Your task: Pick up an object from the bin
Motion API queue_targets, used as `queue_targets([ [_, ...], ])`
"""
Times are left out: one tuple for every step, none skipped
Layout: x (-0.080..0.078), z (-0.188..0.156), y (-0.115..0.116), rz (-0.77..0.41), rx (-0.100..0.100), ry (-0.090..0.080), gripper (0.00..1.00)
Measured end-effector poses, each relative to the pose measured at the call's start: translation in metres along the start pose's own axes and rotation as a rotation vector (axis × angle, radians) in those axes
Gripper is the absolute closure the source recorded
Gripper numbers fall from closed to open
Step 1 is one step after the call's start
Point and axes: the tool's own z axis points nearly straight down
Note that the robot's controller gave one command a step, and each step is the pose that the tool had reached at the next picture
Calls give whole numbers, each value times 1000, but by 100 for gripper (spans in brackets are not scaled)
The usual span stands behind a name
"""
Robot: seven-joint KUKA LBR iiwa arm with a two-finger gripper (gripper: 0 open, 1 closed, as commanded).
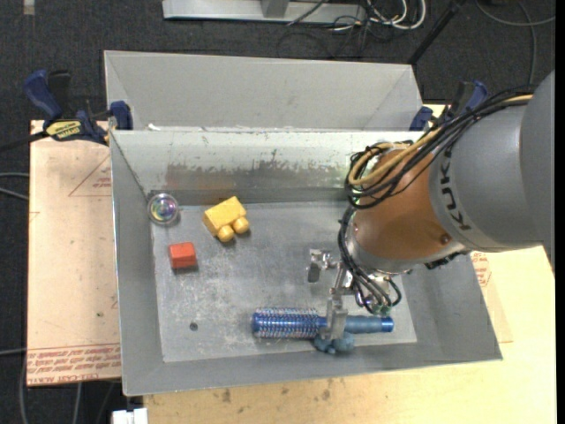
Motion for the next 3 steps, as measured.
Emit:
queue_targets([
  [4, 2, 35, 16, 2, 2, 0],
  [5, 32, 16, 160, 4, 3, 0],
  [4, 32, 16, 158, 3, 3, 0],
])
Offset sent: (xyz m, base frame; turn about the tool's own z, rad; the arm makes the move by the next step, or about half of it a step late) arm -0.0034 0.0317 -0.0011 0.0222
